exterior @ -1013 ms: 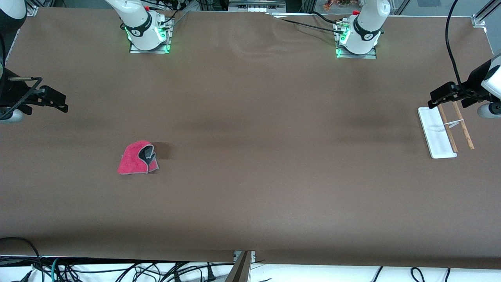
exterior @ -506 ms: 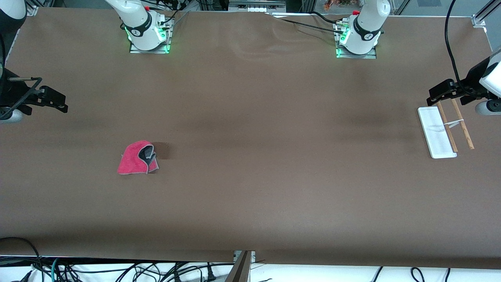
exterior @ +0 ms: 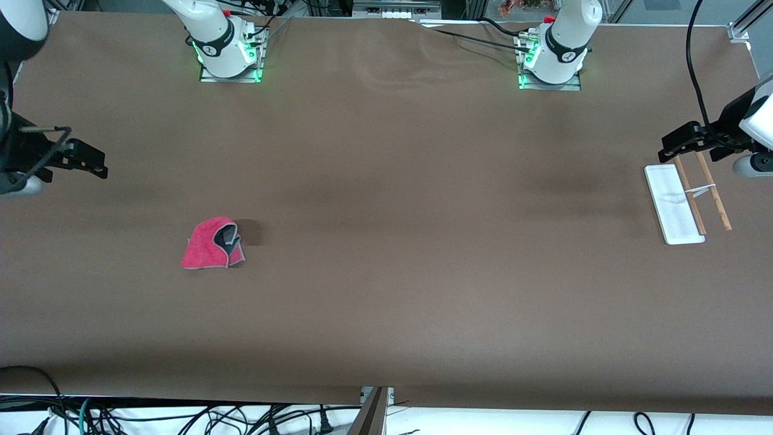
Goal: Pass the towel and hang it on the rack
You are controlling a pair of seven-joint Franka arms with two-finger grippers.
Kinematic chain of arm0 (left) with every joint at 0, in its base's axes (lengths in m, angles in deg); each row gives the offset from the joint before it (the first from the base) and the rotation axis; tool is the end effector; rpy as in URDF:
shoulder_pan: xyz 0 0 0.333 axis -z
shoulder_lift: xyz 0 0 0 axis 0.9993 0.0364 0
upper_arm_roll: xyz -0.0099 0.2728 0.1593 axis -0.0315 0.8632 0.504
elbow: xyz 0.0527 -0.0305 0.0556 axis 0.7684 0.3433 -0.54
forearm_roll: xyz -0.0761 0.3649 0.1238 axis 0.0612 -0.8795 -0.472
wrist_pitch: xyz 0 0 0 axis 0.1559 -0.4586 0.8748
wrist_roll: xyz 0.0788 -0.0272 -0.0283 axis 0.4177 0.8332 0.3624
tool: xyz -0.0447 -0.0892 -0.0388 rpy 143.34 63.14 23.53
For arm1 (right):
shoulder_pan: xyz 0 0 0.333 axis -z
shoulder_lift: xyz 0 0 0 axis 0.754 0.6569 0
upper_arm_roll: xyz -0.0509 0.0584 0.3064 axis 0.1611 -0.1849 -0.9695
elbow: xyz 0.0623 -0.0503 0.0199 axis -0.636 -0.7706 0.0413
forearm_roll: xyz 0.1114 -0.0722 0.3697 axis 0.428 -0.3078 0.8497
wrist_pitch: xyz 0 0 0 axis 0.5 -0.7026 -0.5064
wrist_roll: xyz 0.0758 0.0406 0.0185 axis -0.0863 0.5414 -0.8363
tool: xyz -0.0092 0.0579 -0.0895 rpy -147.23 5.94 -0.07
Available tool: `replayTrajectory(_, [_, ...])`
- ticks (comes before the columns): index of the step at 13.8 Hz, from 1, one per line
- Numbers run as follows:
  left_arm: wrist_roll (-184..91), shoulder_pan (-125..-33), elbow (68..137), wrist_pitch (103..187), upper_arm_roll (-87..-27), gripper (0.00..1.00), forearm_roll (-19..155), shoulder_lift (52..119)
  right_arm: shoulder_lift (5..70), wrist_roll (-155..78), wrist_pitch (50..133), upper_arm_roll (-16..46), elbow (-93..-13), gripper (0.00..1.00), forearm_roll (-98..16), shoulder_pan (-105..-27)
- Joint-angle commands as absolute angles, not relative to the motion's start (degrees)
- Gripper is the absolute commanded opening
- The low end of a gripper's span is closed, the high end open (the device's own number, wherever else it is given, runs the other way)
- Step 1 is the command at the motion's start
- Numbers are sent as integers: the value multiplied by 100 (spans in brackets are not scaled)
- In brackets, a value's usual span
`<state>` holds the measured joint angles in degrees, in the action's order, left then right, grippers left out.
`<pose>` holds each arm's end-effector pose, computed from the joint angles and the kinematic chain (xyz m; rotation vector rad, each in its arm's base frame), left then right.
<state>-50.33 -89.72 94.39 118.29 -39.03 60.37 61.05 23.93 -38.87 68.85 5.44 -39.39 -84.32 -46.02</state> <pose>0.5591 0.0125 0.5972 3.1207 0.1136 -0.0905 0.6085 -0.0002 0.5707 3.0444 0.1901 -0.0606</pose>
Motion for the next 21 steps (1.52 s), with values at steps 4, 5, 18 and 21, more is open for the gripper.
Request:
replayTrajectory(4, [-5107,-9002,9522,11743,-3940,100,6179,5983,3079,-3798,7241,512,-3881,100,-8860,-4999])
replayTrajectory(5, [-5098,-8993,9513,11743,-3940,100,6179,5983,3281,-3728,7425,503,-3881,100,-8869,-5034])
replayTrajectory(18, [-5098,-8976,9522,11699,-3940,100,6179,5983,5224,-1240,8693,512,-3978,100,-8860,-6124])
replayTrajectory(21, [-5098,-8976,9522,11699,-3940,100,6179,5991,5339,-1231,8710,521,-4355,100,-8851,-6071])
